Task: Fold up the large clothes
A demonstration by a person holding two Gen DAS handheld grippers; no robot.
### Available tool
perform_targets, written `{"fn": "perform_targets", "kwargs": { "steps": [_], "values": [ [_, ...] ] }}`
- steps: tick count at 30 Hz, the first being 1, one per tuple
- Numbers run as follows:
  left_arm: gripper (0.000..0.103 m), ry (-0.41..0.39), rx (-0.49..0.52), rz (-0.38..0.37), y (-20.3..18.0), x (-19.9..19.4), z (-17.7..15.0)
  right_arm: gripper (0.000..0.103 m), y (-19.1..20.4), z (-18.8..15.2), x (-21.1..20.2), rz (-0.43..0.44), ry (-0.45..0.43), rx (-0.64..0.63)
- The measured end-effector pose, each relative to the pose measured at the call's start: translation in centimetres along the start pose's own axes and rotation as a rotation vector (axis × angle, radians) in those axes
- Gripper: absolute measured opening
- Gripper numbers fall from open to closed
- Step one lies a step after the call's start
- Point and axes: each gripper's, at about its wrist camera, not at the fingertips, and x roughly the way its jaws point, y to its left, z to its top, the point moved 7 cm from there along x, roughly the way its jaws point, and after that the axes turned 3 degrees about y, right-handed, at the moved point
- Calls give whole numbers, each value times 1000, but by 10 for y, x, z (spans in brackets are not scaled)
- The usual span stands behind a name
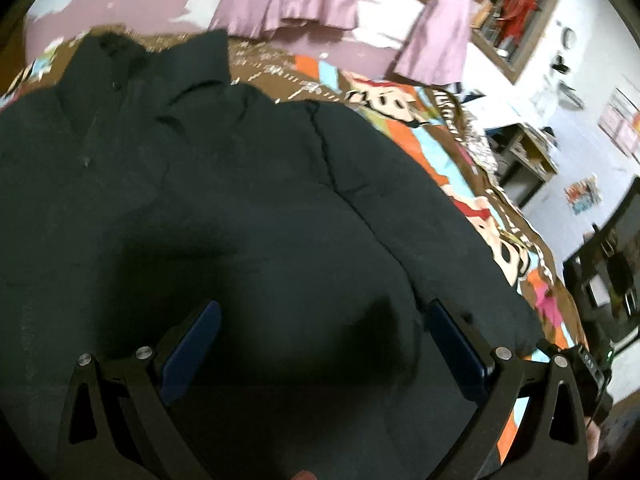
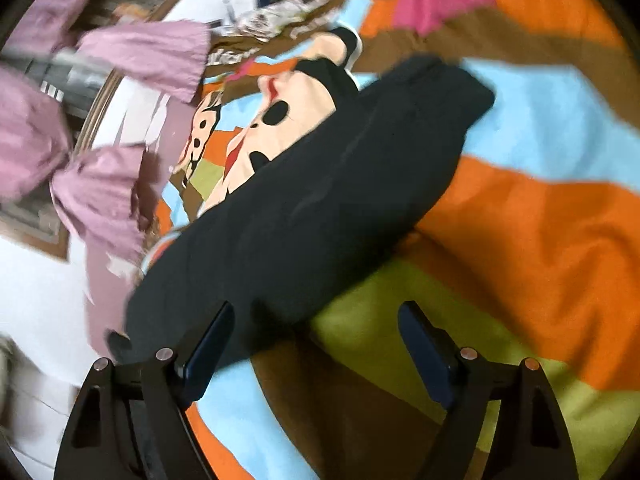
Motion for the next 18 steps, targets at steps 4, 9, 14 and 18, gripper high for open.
{"fn": "perform_targets", "kwargs": {
  "steps": [4,9,14,18],
  "values": [
    [101,57,22,54,6,18,1,79,-5,17,13,6,-2,86],
    [102,38,92,112,15,26,-11,28,1,27,15,-41,-16,75],
    [102,10,66,55,30,17,-14,10,45,35,-14,-79,-99,-82],
    [101,-82,-26,-22,46,-19,-14,8,115,35,-49,-111,-190,-281]
  ]
}}
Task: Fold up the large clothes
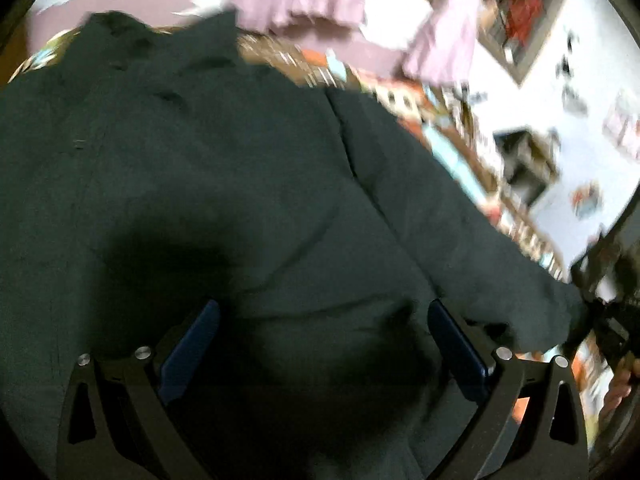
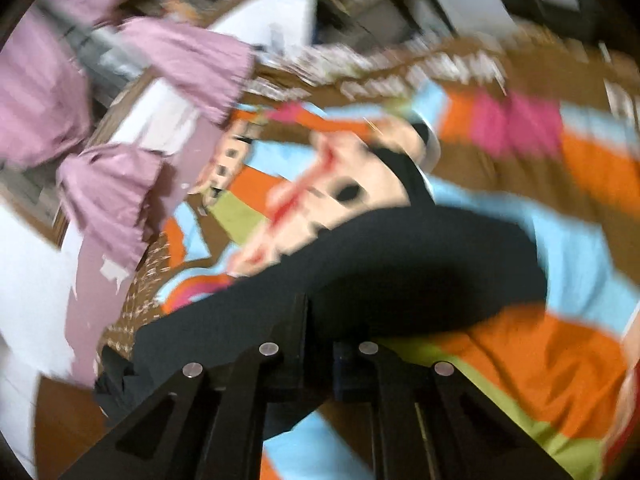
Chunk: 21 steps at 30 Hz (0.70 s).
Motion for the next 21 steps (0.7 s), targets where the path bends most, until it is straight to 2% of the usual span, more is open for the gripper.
{"fn": "perform_targets", "kwargs": {
  "steps": [2,4,8,10,12,15,17,21],
  "values": [
    [101,-38,-11,-20,7,-23,5,8,39,8,-20,13,-49,-111],
    [101,-39,8,-21,14,-46,9,8,82,7,-36,31,-97,-221],
    [101,-60,21,-16,41,-94,15,8,178,-27,-62,67,-190,-529],
    [101,-68,3,-32,51,-118,12,8,223,-61,-69,89,-214,-717],
    [101,-76,-25,-39,64,-142,8,8,261,-110,-70,123,-205,-908],
    [101,-86,-79,-39,88,-174,6,8,301,-197,-64,160,-171,-1180],
    [101,-99,-106,-34,111,-195,-4,8,308,-246,-53,161,-136,-1316],
    [101,-112,-147,-79,135,-221,-15,8,304,-333,-17,155,-22,-1505]
  ]
}}
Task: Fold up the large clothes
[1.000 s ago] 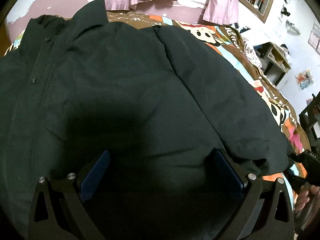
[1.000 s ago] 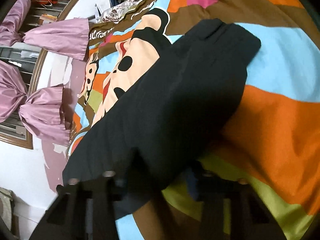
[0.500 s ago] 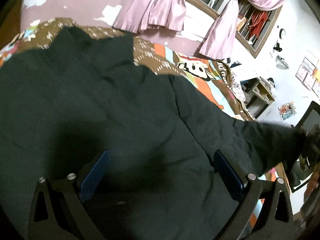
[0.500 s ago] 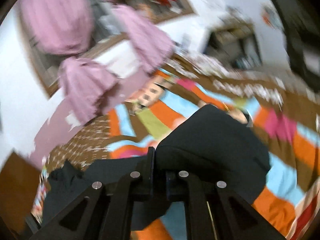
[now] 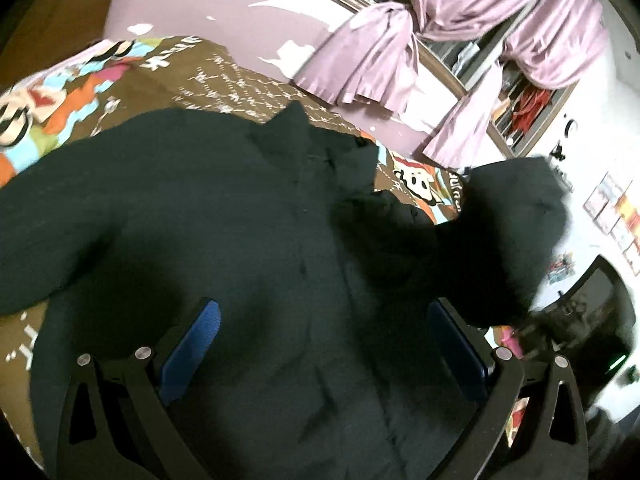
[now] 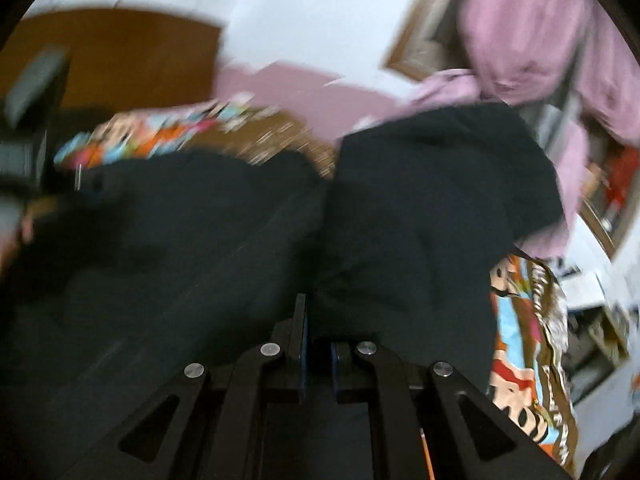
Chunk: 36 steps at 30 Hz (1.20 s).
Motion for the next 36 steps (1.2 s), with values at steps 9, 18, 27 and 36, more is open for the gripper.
{"fn": "perform_targets", "kwargs": {
  "steps": [9,18,27,36],
  "values": [
    [101,63,-103,-154,32,-15,-18,68,81,-64,42,149,194,-96],
    [99,236,59,144,19,35,-25,76,63,-81,19,198,149,19],
    [5,199,164,322,22,28,-34,79,40,-92,-1,113,95,112],
    [4,-58,382,390,-8,-16,-4,79,18,-76,-26,42,2,197]
  ]
}}
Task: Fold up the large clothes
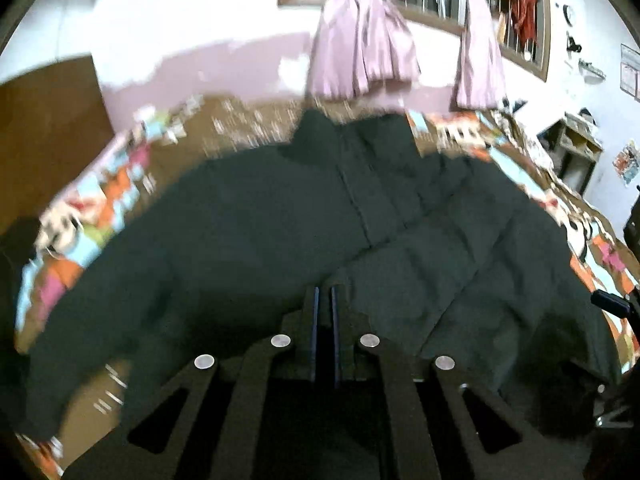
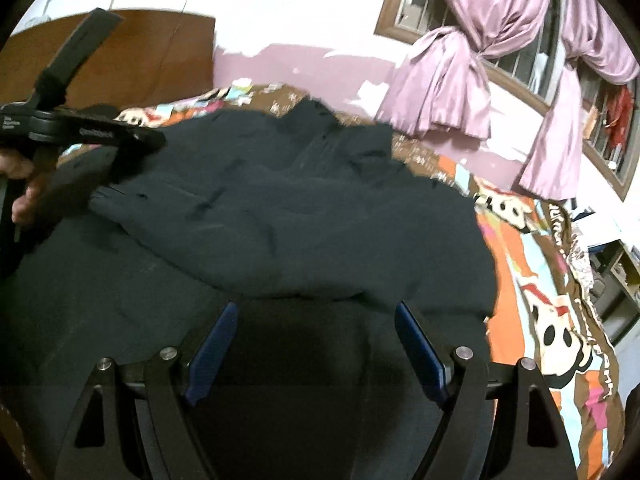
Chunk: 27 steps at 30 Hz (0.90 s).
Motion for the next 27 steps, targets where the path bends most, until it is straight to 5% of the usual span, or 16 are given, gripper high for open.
{"fn": "perform_targets", "kwargs": {
  "steps": [6,11,17,22,27],
  "values": [
    [4,-6,-10,76,42,8,20,84,-2,47,15,53,-48,112],
    [4,86,-61,95,66,50,4,86,22,84,87,170,69,192],
    [4,138,-158,41,85,72,-12,88,32,73,168,184,278,278],
    [6,137,-221,-20,90,69,-16,95,38,62,185,142,298,212],
    [29,94,-302,-51,100,40,-18,96,35,56,183,141,276,221]
  ]
}}
